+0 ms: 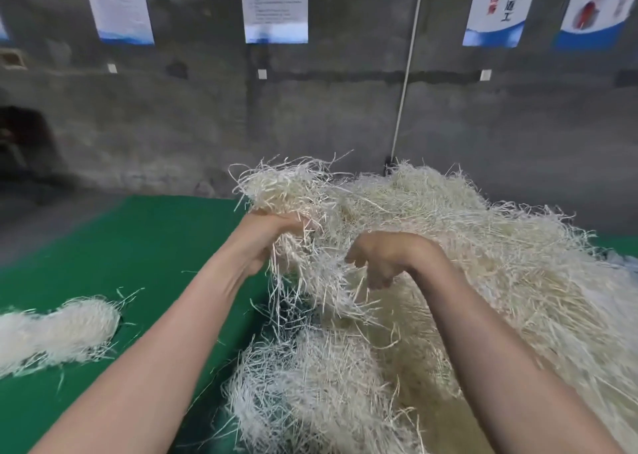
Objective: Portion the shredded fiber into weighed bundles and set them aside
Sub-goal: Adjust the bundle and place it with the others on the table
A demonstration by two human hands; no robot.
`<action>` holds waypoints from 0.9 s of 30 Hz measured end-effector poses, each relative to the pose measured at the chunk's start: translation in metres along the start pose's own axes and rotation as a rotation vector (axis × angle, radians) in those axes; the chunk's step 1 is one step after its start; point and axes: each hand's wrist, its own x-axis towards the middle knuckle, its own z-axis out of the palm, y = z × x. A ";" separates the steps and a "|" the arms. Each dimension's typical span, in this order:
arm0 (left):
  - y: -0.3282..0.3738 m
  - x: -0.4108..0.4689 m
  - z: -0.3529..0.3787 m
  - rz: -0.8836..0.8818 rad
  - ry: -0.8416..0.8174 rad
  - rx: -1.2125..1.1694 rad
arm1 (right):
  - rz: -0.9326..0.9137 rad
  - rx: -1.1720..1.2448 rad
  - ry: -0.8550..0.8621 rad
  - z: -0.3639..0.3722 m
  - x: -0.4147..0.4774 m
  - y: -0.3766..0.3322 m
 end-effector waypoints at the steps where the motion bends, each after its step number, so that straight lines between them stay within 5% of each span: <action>1: -0.001 -0.003 -0.003 0.024 0.013 0.043 | 0.032 -0.048 -0.033 0.000 0.000 -0.001; 4: -0.007 -0.012 -0.013 0.065 0.055 0.128 | 0.028 -0.181 0.125 -0.021 -0.009 0.014; 6: -0.008 -0.017 -0.014 0.016 0.033 0.070 | -0.045 -0.066 0.191 -0.027 -0.007 0.016; 9: 0.005 -0.025 -0.010 -0.022 -0.047 -0.051 | -0.143 0.234 -0.051 0.010 0.020 -0.006; 14: 0.021 -0.030 0.002 0.008 -0.110 -0.056 | 0.014 0.346 0.110 0.106 0.074 -0.001; 19: 0.057 -0.024 -0.012 0.183 0.007 -0.164 | 0.146 0.225 -0.042 0.179 0.049 0.028; 27: 0.017 -0.003 0.005 0.088 0.053 0.013 | -0.093 0.381 0.146 0.068 0.049 0.004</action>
